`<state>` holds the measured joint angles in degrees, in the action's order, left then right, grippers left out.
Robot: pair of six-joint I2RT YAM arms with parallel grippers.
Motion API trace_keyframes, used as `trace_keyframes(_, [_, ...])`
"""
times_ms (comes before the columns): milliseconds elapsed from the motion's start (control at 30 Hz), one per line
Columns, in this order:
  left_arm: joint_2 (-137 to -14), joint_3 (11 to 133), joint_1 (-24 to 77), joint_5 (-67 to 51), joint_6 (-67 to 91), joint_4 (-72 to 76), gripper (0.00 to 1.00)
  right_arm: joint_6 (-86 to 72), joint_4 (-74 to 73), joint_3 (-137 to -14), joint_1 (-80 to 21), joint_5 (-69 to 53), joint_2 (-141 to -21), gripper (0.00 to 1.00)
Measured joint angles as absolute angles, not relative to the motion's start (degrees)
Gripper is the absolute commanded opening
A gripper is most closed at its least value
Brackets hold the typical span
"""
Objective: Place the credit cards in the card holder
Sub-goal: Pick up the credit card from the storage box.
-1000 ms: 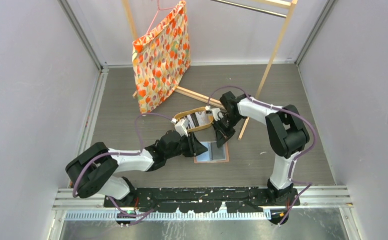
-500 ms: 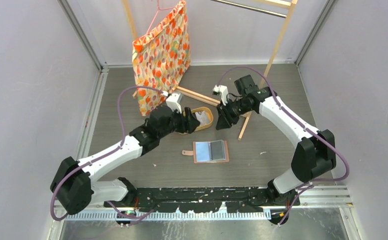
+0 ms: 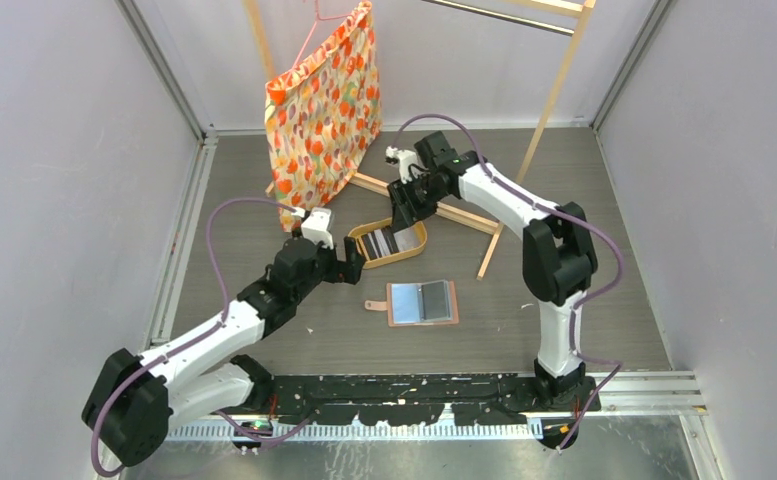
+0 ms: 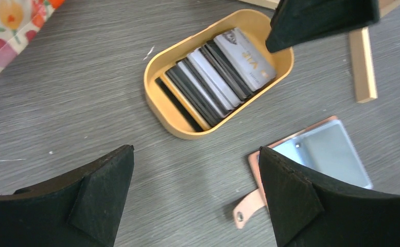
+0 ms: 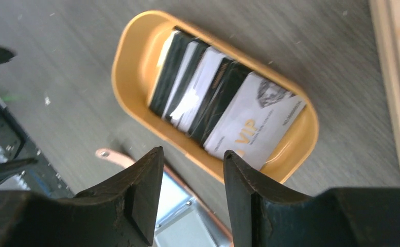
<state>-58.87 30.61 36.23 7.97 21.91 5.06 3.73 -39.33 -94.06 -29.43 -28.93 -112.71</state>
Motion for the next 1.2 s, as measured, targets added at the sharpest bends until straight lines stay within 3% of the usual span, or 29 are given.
trace_keyframes(267, [-54.8, 19.1, 36.2, 12.7, 17.3, 15.3, 0.91, 1.3, -41.6, -104.5, -29.9, -21.2, -123.5, 0.57])
trace_keyframes(633, [-53.2, 14.9, 36.1, 14.4, 16.1, 22.2, 0.91, 1.3, -43.7, -105.6, -31.8, -14.9, -128.1, 0.61])
trace_keyframes(1200, [-51.4, 13.2, 36.1, 15.5, 16.1, 23.8, 0.91, 1.1, -44.1, -105.7, -32.1, -13.2, -128.1, 0.54])
